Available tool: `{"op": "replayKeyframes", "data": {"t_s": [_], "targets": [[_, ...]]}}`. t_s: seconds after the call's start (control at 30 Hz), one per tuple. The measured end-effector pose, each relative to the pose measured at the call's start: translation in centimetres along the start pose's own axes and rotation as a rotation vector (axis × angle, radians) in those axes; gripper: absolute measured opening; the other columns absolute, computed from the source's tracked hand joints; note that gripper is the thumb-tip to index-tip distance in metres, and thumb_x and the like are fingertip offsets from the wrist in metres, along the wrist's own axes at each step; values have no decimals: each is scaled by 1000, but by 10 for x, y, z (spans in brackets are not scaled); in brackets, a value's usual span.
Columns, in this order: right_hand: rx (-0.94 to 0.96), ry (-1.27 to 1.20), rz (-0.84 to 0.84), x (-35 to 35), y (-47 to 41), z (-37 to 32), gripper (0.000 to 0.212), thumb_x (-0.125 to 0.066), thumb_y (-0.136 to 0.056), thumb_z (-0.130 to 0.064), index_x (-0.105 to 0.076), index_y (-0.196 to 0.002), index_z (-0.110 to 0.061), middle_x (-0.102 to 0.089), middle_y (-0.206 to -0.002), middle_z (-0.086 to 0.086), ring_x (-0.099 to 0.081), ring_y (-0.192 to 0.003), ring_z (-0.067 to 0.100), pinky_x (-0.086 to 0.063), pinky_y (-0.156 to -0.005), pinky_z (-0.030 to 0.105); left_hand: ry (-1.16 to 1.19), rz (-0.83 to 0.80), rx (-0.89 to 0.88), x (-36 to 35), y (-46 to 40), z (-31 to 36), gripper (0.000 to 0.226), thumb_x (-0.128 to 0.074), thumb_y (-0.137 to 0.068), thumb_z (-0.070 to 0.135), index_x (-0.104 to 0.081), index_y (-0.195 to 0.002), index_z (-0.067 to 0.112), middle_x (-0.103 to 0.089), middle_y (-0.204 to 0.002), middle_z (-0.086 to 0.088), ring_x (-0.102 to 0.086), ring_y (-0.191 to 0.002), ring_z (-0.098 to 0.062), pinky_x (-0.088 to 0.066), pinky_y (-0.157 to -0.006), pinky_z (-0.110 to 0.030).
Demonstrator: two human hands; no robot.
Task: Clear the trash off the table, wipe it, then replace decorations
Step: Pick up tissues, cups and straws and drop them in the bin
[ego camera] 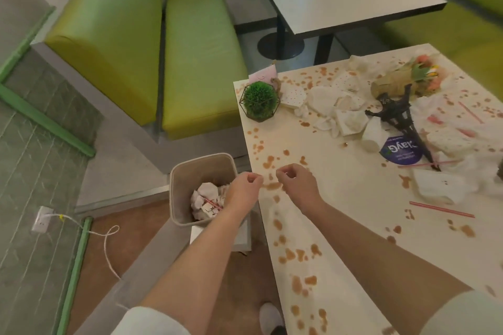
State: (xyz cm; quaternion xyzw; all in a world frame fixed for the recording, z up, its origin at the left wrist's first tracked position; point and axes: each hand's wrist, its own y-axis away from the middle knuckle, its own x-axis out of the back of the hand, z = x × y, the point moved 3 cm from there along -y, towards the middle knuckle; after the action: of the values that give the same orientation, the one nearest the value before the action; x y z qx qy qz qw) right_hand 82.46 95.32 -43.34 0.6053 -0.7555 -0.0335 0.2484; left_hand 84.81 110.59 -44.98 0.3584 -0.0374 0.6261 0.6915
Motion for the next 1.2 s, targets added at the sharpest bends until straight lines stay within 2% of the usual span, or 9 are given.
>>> {"op": "replayKeyframes", "data": {"t_s": [0.1,0.23,0.4,0.53,0.6,0.67,0.77,0.93,1.2], "targets": [[-16,-28,63,39,3,13,10,-60,-92,-25,-66,-94,-18,-67,-90,-5,-61,-78,13,-44,-68,21,-28,-55,-45,-32,4,26,13,-52,-95,40,-60,-95,30,-67,-91,6,-64,-81,-13,-52,-74,-34],[-38,-11,167,100,6,35,8,-60,-93,-26,-66,-93,-20,-68,-90,-5,-59,-77,8,-41,-64,17,-86,-129,-111,-86,15,58,14,-52,-95,39,-61,-99,29,-67,-104,7,-64,-96,-16,-51,-80,-32],[-67,71,262,166,8,64,10,-59,-94,-26,-65,-96,-19,-64,-89,-9,-55,-78,2,-37,-60,13,-128,-206,-170,-146,27,87,19,-53,-94,38,-64,-104,26,-68,-105,7,-65,-95,-15,-52,-89,-36],[-89,147,295,215,11,86,12,-59,-95,-26,-66,-98,-17,-64,-91,-6,-57,-82,11,-42,-60,21,-143,-238,-187,-191,42,105,17,-56,-93,39,-63,-101,26,-68,-102,8,-65,-94,-15,-52,-89,-35],[-79,198,318,237,11,95,13,-58,-94,-26,-66,-98,-15,-65,-95,-3,-59,-83,14,-47,-67,28,-155,-253,-197,-211,46,115,16,-57,-93,39,-63,-100,26,-68,-102,7,-65,-94,-16,-52,-89,-35],[-67,267,334,259,9,105,15,-59,-94,-27,-67,-99,-15,-64,-94,-3,-60,-83,15,-45,-69,28,-156,-265,-208,-229,50,124,17,-59,-92,38,-64,-102,24,-68,-102,7,-65,-95,-16,-51,-88,-32],[-63,407,330,287,6,120,14,-63,-90,-27,-67,-102,-21,-57,-96,-6,-58,-83,11,-46,-68,27,-196,-261,-215,-252,59,136,20,-59,-92,37,-65,-106,23,-66,-103,10,-61,-96,-11,-47,-84,-26],[15,720,249,312,-2,141,27,-65,-86,-24,-63,-113,-23,-50,-118,1,-49,-109,20,-47,-82,31,-315,-239,-240,-281,67,143,14,-62,-90,35,-65,-102,28,-63,-96,11,-62,-95,-12,-50,-84,-29],[155,795,173,337,-13,152,23,-64,-89,-29,-63,-112,-24,-56,-115,-4,-51,-107,16,-46,-82,29,-681,-154,-421,-318,71,151,24,-66,-86,46,-66,-106,34,-55,-110,5,-46,-111,-16,-47,-87,-34]]}}
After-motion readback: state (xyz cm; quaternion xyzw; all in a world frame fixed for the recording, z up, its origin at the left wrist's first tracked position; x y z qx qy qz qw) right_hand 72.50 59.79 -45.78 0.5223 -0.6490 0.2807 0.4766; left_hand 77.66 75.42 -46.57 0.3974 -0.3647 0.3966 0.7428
